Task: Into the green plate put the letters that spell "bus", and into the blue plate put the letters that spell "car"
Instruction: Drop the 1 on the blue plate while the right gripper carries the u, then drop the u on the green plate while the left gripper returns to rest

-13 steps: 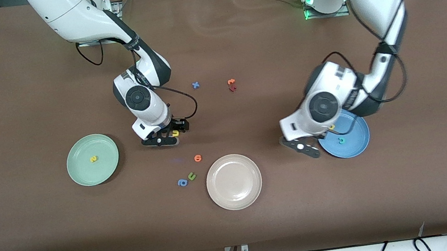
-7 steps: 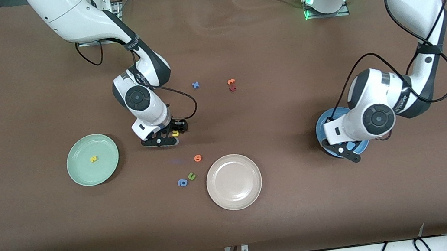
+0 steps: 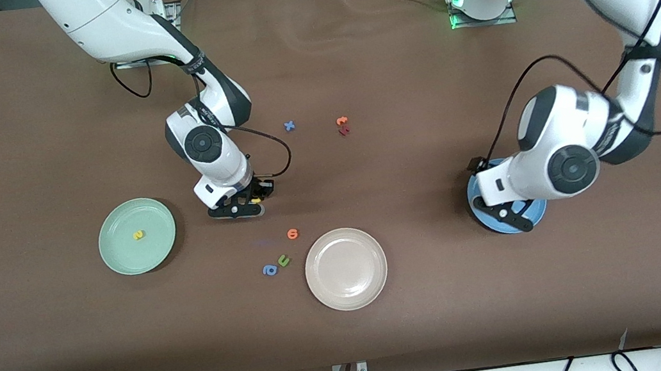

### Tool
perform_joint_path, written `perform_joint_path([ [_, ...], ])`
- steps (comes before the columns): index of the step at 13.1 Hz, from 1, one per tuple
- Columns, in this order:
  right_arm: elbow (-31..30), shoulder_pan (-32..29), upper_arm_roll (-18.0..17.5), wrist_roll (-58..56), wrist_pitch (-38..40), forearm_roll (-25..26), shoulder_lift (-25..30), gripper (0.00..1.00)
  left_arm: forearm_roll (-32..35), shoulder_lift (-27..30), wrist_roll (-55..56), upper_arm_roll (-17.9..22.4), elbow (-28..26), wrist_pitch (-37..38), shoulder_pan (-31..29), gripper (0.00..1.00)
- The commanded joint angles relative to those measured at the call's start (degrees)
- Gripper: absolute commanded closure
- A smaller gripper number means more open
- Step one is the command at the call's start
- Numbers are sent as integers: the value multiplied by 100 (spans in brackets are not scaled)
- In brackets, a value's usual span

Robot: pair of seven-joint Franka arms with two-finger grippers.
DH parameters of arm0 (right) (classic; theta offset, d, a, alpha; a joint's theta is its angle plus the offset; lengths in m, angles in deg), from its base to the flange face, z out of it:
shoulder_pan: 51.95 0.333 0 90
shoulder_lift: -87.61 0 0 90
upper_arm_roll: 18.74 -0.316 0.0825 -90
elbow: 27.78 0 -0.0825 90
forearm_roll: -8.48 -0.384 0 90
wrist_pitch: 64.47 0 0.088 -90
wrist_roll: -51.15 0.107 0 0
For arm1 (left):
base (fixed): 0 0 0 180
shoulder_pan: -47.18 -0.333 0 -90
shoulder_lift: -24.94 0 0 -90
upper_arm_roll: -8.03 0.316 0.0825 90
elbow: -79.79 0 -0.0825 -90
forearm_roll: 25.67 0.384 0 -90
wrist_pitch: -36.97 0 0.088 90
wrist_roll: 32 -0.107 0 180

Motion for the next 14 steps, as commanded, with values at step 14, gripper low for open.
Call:
perform_joint_path([
  [14, -100, -1247, 1200, -4829, 1394, 24, 862, 100, -1407, 3182, 1133, 2301, -624, 519, 1083, 0],
])
